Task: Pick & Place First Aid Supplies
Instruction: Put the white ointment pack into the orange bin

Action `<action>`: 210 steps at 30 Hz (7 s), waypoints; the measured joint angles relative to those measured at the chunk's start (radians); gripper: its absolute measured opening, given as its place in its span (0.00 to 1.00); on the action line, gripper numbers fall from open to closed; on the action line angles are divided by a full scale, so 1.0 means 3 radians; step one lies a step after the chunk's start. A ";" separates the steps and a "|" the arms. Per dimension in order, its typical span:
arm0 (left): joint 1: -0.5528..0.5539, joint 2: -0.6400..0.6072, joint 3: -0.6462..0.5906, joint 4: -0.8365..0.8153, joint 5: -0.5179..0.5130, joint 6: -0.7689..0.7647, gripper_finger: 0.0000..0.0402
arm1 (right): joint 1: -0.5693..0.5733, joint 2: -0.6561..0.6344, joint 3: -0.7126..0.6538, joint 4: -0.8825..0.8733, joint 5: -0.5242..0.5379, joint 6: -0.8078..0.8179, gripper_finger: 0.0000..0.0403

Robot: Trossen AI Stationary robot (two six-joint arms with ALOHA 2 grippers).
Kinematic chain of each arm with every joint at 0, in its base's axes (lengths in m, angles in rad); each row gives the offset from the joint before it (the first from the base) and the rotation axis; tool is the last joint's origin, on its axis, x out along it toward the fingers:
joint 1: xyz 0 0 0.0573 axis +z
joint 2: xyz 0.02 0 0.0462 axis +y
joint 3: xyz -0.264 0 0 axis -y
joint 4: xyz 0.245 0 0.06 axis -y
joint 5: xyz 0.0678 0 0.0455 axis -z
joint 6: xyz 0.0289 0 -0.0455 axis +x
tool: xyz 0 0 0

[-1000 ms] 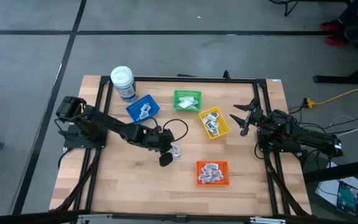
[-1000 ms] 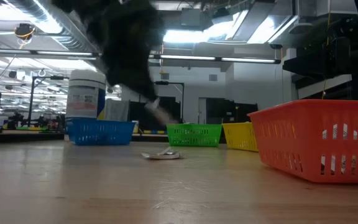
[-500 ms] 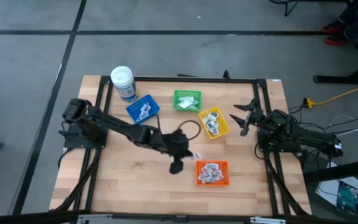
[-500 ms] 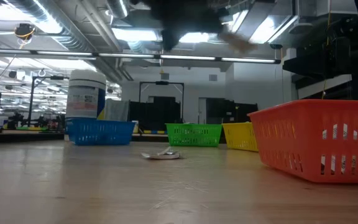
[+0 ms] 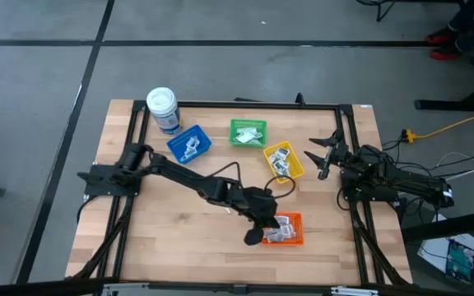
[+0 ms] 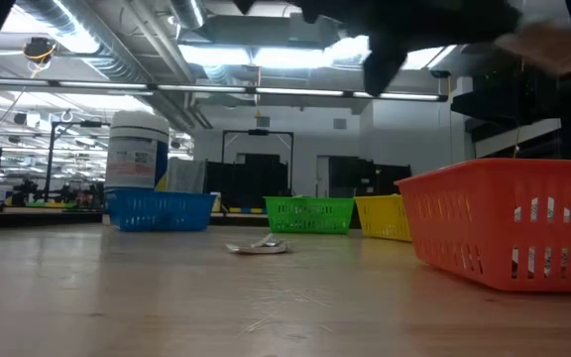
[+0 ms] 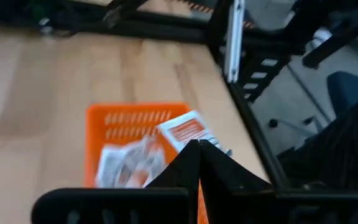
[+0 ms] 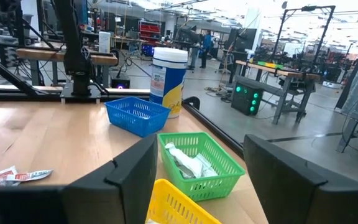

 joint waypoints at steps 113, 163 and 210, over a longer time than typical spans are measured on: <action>0.0181 -0.0210 -0.0316 -0.0107 0.0263 -0.0596 0.01 | 0.0001 0.0000 0.0000 0.0000 0.0001 0.0000 0.59; 0.0111 -0.0238 0.0166 -0.2337 -0.0836 0.0781 0.41 | 0.0001 0.0000 0.0000 -0.0001 0.0000 0.0000 0.59; 0.0603 -0.0204 -0.0848 -0.1725 0.0290 0.1554 0.06 | 0.0001 0.0000 0.0000 0.0000 0.0001 0.0000 0.59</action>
